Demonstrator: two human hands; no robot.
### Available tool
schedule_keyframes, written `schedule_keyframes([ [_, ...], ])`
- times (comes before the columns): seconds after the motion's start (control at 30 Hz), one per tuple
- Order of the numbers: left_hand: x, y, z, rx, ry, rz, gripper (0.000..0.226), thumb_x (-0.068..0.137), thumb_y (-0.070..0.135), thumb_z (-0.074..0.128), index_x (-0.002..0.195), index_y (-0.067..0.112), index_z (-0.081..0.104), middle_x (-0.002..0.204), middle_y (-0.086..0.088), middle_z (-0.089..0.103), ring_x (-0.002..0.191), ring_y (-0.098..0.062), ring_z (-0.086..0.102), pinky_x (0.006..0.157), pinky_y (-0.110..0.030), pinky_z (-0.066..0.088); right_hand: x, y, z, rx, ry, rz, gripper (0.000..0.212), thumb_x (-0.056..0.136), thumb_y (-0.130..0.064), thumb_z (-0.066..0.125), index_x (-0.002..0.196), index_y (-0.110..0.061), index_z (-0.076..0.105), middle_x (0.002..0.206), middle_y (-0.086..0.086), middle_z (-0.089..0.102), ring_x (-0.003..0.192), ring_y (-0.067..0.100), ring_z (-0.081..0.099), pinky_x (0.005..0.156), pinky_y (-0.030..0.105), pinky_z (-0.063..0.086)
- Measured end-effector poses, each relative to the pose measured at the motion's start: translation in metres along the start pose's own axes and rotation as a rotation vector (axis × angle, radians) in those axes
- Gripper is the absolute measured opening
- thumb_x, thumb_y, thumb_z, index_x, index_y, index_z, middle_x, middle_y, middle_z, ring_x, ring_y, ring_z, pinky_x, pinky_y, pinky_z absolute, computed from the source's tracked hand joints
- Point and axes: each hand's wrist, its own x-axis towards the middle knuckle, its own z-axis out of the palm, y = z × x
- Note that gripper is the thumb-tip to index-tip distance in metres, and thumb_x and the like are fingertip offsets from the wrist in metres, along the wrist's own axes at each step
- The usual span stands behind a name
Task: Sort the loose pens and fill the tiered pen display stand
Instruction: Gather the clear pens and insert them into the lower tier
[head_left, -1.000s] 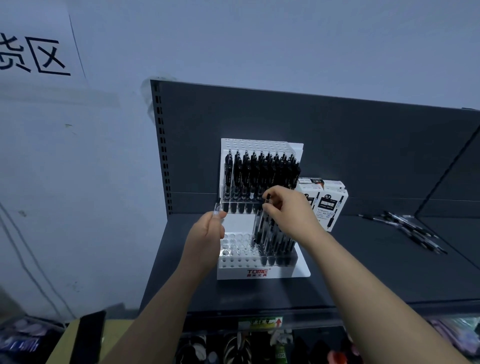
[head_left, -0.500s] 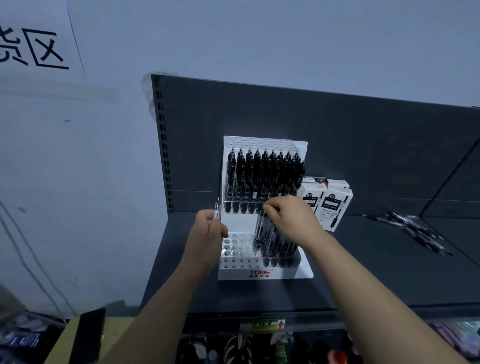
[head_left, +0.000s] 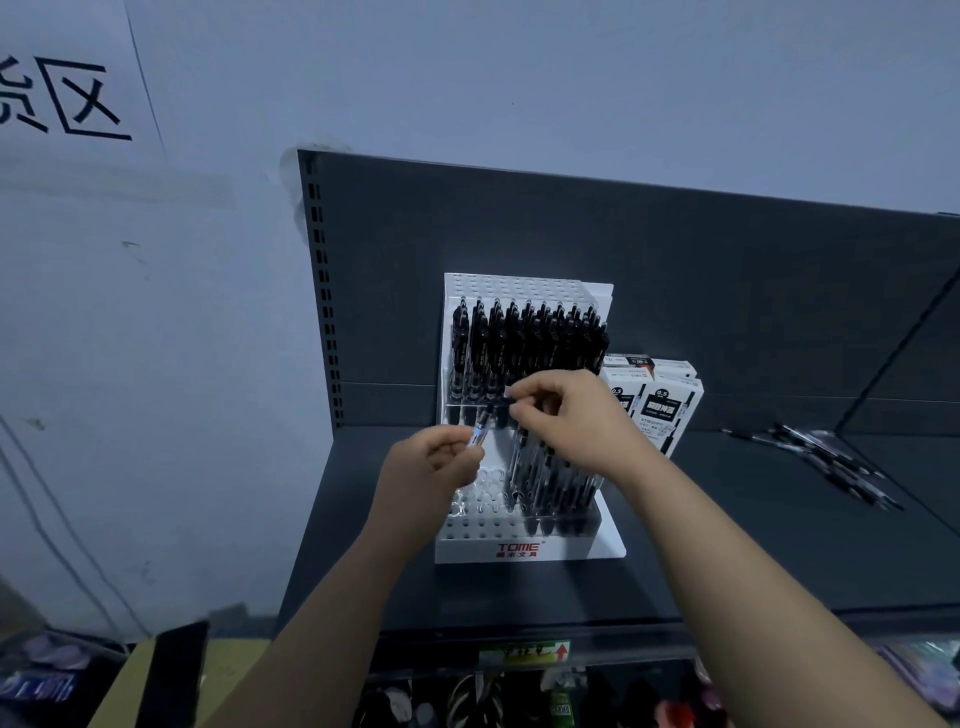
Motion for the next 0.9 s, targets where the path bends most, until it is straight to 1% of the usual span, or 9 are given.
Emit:
schedule_keyframes([
  [0.1,-0.001,0.009,0.006,-0.052,-0.027,0.016,0.011,0.083,0.009,0.072,0.093,0.014,0.071,0.08,-0.01,0.072,0.069,-0.012,0.067,0.069,-0.023,0.057,-0.005,-0.006,-0.002,0.171,-0.1,0.008,0.013,0.086,-0.016,0.072,0.098,-0.012,0.074,0.072,-0.009,0.064,0.057,-0.001,0.051,0.057,0.012,0.045],
  [0.2,0.001,0.01,0.008,-0.005,-0.026,0.043,0.009,0.082,0.009,0.073,0.089,0.015,0.071,0.08,-0.005,0.072,0.07,-0.008,0.065,0.067,-0.016,0.053,-0.005,-0.006,-0.008,0.212,-0.058,0.021,0.005,0.086,-0.014,0.071,0.091,-0.015,0.074,0.076,-0.001,0.069,0.067,0.01,0.059,0.066,0.024,0.052],
  [0.27,0.002,0.005,0.006,0.135,-0.012,0.064,0.009,0.084,0.011,0.07,0.093,0.013,0.071,0.08,0.001,0.07,0.07,-0.003,0.062,0.066,-0.01,0.05,-0.005,-0.002,-0.016,0.214,0.016,0.033,0.005,0.088,-0.015,0.069,0.088,-0.019,0.072,0.08,0.005,0.071,0.072,0.019,0.062,0.069,0.029,0.055],
  [0.33,0.002,-0.006,0.003,0.329,-0.006,0.108,0.015,0.088,0.015,0.066,0.103,0.012,0.069,0.088,0.005,0.069,0.079,-0.003,0.062,0.072,-0.009,0.048,-0.005,0.005,-0.024,0.124,0.07,0.012,0.006,0.09,-0.015,0.067,0.087,-0.019,0.071,0.072,0.002,0.066,0.065,0.013,0.056,0.061,0.022,0.048],
  [0.4,0.001,-0.019,0.001,0.513,-0.007,0.165,0.022,0.092,0.022,0.06,0.112,0.014,0.067,0.1,0.005,0.067,0.093,-0.009,0.06,0.085,-0.022,0.049,-0.008,0.009,-0.026,-0.058,0.096,-0.022,0.007,0.091,-0.016,0.065,0.087,-0.018,0.07,0.069,-0.006,0.062,0.059,0.008,0.052,0.059,0.018,0.045],
  [0.47,-0.001,-0.027,0.0,0.663,-0.01,0.199,0.027,0.094,0.029,0.056,0.117,0.017,0.064,0.109,0.005,0.066,0.102,-0.014,0.057,0.091,-0.031,0.047,-0.011,0.011,-0.023,-0.191,0.099,-0.038,0.008,0.091,-0.019,0.063,0.092,-0.019,0.071,0.074,-0.006,0.066,0.065,0.011,0.058,0.065,0.026,0.05],
  [0.57,-0.004,-0.03,0.0,0.843,-0.004,0.24,0.032,0.095,0.034,0.053,0.122,0.019,0.061,0.117,0.004,0.064,0.109,-0.018,0.054,0.093,-0.032,0.043,-0.014,0.011,-0.014,-0.327,0.042,-0.028,0.013,0.093,-0.024,0.06,0.098,-0.019,0.071,0.084,-0.004,0.07,0.073,0.014,0.064,0.071,0.031,0.054],
  [0.7,-0.004,-0.03,-0.002,1.005,0.019,0.303,0.034,0.094,0.036,0.053,0.121,0.019,0.063,0.118,0.002,0.066,0.107,-0.023,0.057,0.09,-0.034,0.043,-0.016,0.012,0.0,-0.452,-0.021,-0.044,0.017,0.094,-0.027,0.058,0.103,-0.019,0.07,0.097,0.0,0.069,0.086,0.02,0.064,0.078,0.035,0.054],
  [0.9,-0.004,-0.031,-0.004,1.104,0.02,0.351,0.031,0.093,0.037,0.054,0.115,0.018,0.066,0.111,0.0,0.068,0.101,-0.025,0.06,0.088,-0.036,0.043,-0.016,0.014,0.011,-0.589,-0.081,-0.019,0.026,0.096,-0.032,0.053,0.11,-0.018,0.071,0.108,0.003,0.051,0.093,0.024,0.059,0.078,0.034,0.05],
])
